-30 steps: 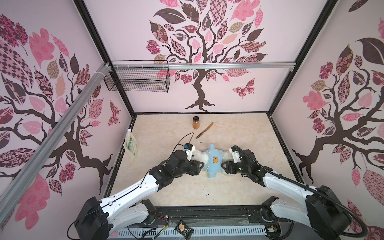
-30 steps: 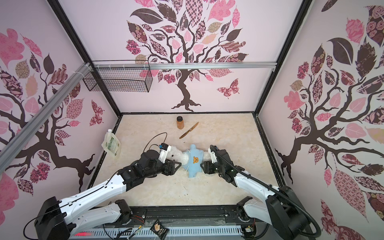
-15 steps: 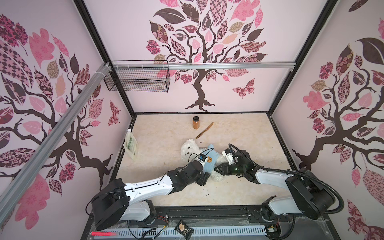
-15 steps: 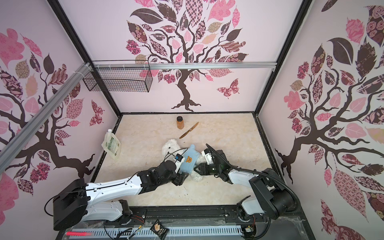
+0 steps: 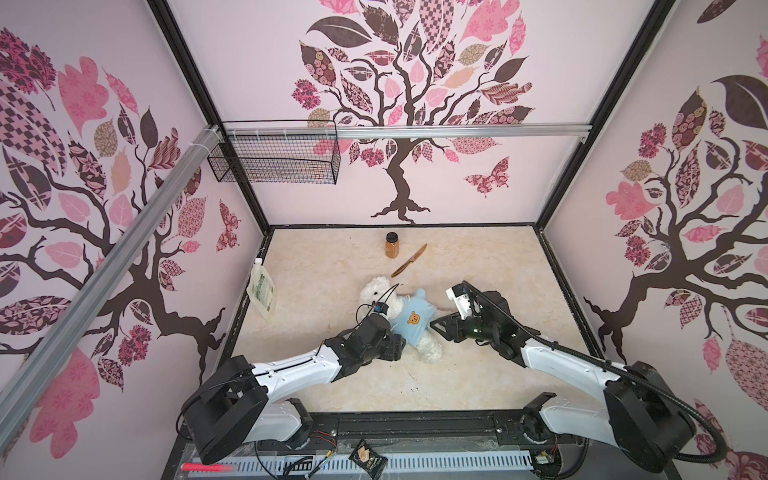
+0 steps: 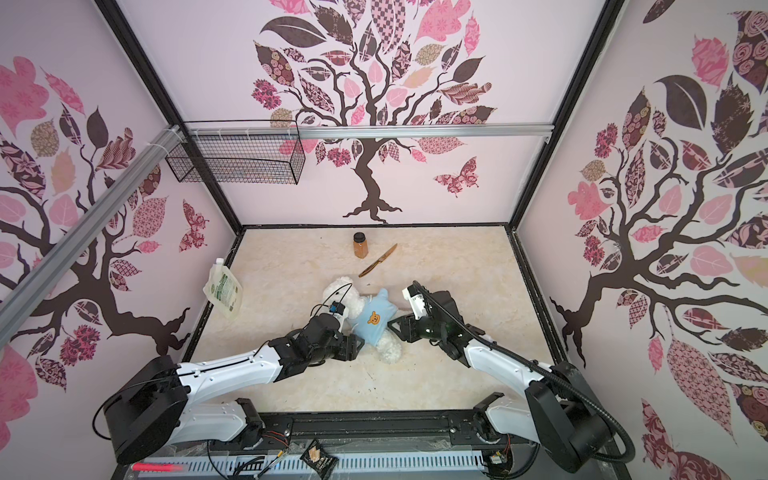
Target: Dress the teddy bear
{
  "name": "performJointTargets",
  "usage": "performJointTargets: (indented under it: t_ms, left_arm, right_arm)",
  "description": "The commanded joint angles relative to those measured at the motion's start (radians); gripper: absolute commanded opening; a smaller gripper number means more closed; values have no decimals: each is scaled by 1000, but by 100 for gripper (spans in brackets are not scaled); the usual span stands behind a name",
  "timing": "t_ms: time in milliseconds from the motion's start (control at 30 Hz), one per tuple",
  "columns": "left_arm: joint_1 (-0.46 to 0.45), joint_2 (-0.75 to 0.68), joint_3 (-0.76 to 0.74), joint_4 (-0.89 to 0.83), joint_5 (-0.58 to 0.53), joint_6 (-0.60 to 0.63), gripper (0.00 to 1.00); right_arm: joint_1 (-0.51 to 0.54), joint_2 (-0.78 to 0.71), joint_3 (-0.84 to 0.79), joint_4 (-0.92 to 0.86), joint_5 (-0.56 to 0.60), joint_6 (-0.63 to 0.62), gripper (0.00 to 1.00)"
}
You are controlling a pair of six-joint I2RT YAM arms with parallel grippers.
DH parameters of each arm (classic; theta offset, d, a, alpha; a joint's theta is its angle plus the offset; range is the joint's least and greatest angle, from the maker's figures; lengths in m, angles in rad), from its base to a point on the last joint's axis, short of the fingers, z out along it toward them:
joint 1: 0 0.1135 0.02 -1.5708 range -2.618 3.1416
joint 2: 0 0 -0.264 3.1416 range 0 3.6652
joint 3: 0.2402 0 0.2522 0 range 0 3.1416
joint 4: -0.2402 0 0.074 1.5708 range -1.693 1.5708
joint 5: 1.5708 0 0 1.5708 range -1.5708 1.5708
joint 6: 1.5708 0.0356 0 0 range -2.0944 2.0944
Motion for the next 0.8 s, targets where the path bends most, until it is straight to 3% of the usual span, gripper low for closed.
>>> performJointTargets:
  t_ms: [0,267,567,767]
  left_arm:
    - [45,46,-26,101,121,-39,69]
    - [74,180,59,170,257,-25,67]
    - [75,210,167,137,307,-27,30]
    - [76,202,249,61,340,-52,11]
  right_arm:
    - [6,-4,36,-31,116,-58,48]
    - [5,35,43,-23,138,-27,51]
    - [6,26,45,-50,168,-33,52]
    - [6,22,58,-67,156,-67,53]
